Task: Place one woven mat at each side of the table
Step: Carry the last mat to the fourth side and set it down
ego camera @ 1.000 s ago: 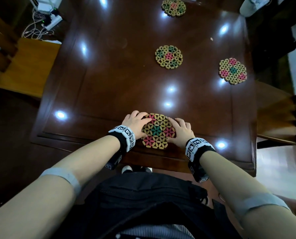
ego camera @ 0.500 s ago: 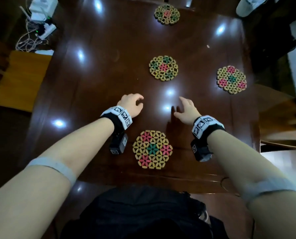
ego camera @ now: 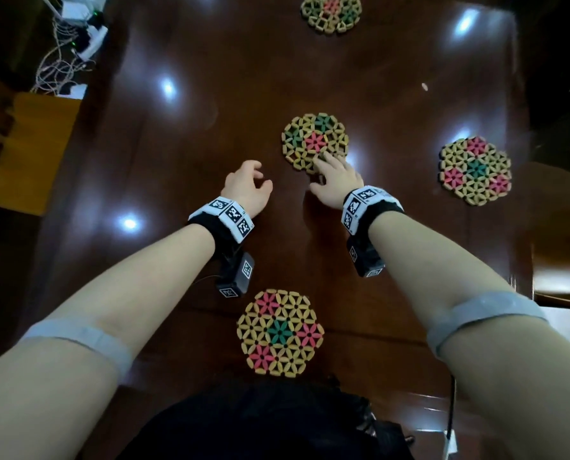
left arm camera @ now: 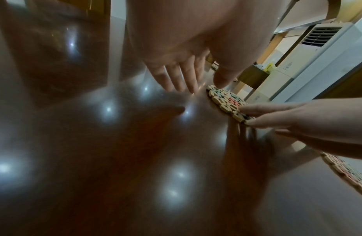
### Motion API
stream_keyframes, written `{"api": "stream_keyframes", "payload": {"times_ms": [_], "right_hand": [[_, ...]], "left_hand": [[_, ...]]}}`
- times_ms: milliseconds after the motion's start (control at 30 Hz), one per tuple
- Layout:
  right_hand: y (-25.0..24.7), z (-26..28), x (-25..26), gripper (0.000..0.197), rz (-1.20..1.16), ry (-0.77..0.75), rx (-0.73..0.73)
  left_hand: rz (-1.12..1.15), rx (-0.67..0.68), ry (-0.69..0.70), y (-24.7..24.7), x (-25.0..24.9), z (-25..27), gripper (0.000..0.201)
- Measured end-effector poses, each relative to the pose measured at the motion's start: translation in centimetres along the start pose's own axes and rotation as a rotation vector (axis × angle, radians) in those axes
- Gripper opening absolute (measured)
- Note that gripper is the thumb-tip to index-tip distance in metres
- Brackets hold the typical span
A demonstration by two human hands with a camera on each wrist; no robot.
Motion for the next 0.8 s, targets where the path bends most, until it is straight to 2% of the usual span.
{"api": "stream_keyframes", "payload": {"times_ms": [100,233,333,400,467,533,667,800], "right_hand": [[1.2,1.5,-0.3,0.049,-0.072,-0.007,-0.077],[3.5,3.2,-0.1,0.03,-0.129,-0.046,-0.034],[4.0,4.0,-0.8,0.044,-0.2,-0.067,-0.112],[4.0,4.4,-2.0,0.056,-0.249,0.033,-0.195],[4.4,4.5,-3.0,0.062,-0.32,0.155,-0.178],[4.9,4.5,-2.9,0.066,-0.393,0.197,-0.14],[5.7,4.7,-1.7,0.069,-0.584,0.16,-0.117],[6.7,5.4,-0.3,0.071,-0.887,0.052,-0.109]], "left_hand": [[-0.089,-0.095,-0.031,-0.3,-0.8,-0.3,0.058],[-0.254,-0.047,-0.089,0.5,-1.1,-0.7,0.085],[-0.452,0.002,-0.119,1.9,-0.7,-0.1,0.1],[-0.542,0.034,-0.096,2.7,-0.5,0.3,0.091],[-0.56,0.07,-0.064,3.3,-0.4,0.8,0.079],[-0.495,0.068,-0.04,3.5,-0.4,1.5,0.072],[-0.306,-0.045,-0.013,3.6,-0.1,3.2,0.064],[-0.178,-0.045,0.034,2.4,0.9,4.3,0.047]]}}
Point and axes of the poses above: each hand's wrist, its own z-axis away from the middle knuckle, its own y-axis out of the palm, x = y × z, the point moved 4 cm from there along -z, towards the middle knuckle, and after that the axes turned 15 degrees about x, right-handed, at the moved point
